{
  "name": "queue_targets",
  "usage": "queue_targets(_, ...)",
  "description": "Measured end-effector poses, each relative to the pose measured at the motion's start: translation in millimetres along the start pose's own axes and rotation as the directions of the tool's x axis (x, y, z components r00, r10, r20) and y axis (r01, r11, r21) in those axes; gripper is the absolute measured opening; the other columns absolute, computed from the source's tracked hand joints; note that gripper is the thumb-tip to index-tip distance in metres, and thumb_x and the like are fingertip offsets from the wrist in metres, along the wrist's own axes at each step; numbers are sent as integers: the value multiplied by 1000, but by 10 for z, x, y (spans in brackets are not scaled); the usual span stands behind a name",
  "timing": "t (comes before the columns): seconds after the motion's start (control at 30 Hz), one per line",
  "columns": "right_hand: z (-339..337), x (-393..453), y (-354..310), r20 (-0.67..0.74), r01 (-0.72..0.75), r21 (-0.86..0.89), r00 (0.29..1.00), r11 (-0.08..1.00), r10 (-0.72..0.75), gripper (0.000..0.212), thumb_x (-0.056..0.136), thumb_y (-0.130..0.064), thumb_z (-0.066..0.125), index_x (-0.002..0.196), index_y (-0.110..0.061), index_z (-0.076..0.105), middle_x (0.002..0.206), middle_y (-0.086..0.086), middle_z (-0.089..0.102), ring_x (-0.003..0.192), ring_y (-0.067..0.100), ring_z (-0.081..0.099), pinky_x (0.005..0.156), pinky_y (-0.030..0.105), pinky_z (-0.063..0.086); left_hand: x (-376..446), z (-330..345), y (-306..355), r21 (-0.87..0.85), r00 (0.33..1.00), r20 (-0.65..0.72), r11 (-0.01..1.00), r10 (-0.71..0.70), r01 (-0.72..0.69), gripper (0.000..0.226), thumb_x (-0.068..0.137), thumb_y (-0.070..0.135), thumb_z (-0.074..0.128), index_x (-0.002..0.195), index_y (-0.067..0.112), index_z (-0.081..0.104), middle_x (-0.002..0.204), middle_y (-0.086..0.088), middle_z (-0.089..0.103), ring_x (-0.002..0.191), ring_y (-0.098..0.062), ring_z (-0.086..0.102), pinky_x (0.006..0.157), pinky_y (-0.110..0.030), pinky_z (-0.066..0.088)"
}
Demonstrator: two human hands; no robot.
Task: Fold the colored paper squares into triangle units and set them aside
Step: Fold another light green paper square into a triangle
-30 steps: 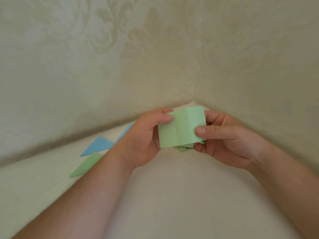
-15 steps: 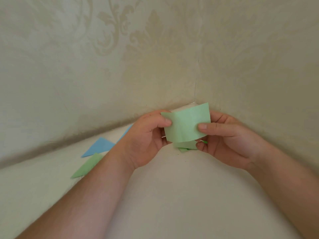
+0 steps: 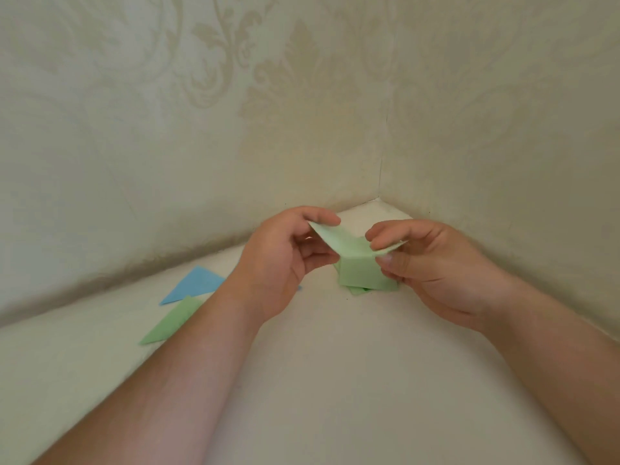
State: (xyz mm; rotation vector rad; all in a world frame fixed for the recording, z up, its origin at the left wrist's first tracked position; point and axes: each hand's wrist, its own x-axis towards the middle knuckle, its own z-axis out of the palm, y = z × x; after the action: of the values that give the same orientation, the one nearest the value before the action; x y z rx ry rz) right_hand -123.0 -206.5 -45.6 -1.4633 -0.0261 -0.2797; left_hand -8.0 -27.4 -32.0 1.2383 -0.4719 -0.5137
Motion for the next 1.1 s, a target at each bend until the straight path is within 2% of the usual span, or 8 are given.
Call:
queue_targets(0.07, 18, 5, 18, 2, 55, -147, 998, 988, -55, 39, 84, 10, 71, 73, -27, 80, 97, -8, 68, 91, 13, 65, 71, 24, 53, -5, 2, 21, -71, 1000, 18, 997, -20, 22, 43, 99, 13, 33, 92, 0, 74, 98, -21, 70, 92, -37, 68, 82, -42, 60)
queue_targets(0.2, 17, -11, 25, 6, 60, -281, 998, 958, -61, 26, 86, 7, 74, 86, -18, 80, 106, 4, 69, 95, 15, 67, 78, 23, 54, 6, 35, 7, 85, 995, -78, 995, 60, -54, 12, 96, 4, 63, 87, 8, 70, 90, -12, 72, 88, -27, 71, 77, -36, 61)
queue_targets(0.3, 13, -2, 47, -32, 36, -298, 998, 954, -48, 26, 87, 5, 74, 86, -20, 79, 100, 13, 74, 88, 23, 70, 80, 33, 58, -3, 27, -26, 144, 992, -76, 986, 97, -85, 26, 91, -9, 65, 98, 16, 69, 99, -14, 70, 90, -27, 71, 78, -39, 62)
queue_targets(0.4, 13, 9, 51, -46, 12, -277, 999, 961, -25, 26, 88, 2, 75, 86, -24, 79, 95, 23, 74, 90, 40, 72, 87, 45, 58, -3, 25, -20, 127, 993, -76, 988, 93, -82, 45, 91, -10, 62, 121, 23, 66, 104, -15, 71, 90, -26, 73, 80, -39, 62)
queue_targets(0.47, 14, 11, 36, -48, 5, -250, 999, 968, -18, 28, 87, 3, 74, 84, -24, 79, 88, 17, 76, 81, 30, 73, 79, 37, 59, 0, 37, -22, 129, 994, -62, 988, 93, -85, 49, 91, -11, 59, 125, 24, 66, 104, -9, 73, 92, -22, 73, 80, -36, 61)
queue_targets(0.6, 28, 2, -3, -45, 15, -252, 999, 968, -27, 32, 86, 3, 74, 80, -29, 79, 75, 3, 72, 71, 13, 64, 72, 30, 52, -21, 56, -16, 149, 996, 6, 985, 84, -84, 40, 92, -13, 51, 108, 14, 75, 96, -2, 75, 87, -15, 71, 78, -30, 58)
queue_targets(0.87, 55, -2, -34, -91, -16, -115, 996, 993, 5, 6, 71, -25, 78, 77, -26, 77, 75, 6, 71, 74, 19, 68, 74, 33, 57, -26, 48, -58, 169, 995, 84, 984, 49, -62, 35, 77, -1, 57, 104, 10, 77, 100, -11, 73, 92, -23, 66, 87, -37, 56)
queue_targets(1.1, 35, 14, -62, -165, -68, -45, 984, 997, 59, 29, 65, -29, 82, 82, -9, 69, 77, 11, 70, 70, 22, 67, 72, 35, 56, -44, 74, -68, 161, 992, 128, 987, -12, -9, 46, 70, 0, 57, 110, 13, 75, 102, -9, 71, 97, -25, 66, 93, -44, 57)
